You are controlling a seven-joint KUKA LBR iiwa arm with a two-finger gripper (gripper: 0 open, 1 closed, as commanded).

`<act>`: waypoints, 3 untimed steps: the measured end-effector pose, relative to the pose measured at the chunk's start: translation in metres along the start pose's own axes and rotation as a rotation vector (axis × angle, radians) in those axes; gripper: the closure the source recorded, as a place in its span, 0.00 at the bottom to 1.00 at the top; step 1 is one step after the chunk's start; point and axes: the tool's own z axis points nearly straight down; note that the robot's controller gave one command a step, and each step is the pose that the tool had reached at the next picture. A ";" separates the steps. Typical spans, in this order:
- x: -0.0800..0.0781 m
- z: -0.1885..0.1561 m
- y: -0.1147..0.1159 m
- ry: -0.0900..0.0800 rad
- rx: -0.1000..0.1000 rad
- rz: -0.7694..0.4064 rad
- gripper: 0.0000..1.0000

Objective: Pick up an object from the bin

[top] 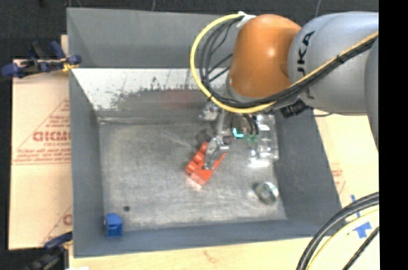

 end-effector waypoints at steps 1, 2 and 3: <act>-0.003 0.080 -0.033 -0.012 -0.002 0.118 0.00; -0.001 0.087 -0.034 -0.009 -0.001 0.120 1.00; -0.001 0.087 -0.034 -0.009 -0.002 0.120 0.00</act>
Offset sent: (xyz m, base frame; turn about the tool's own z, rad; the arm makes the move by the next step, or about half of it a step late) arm -0.0010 -0.0373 -0.0969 0.1228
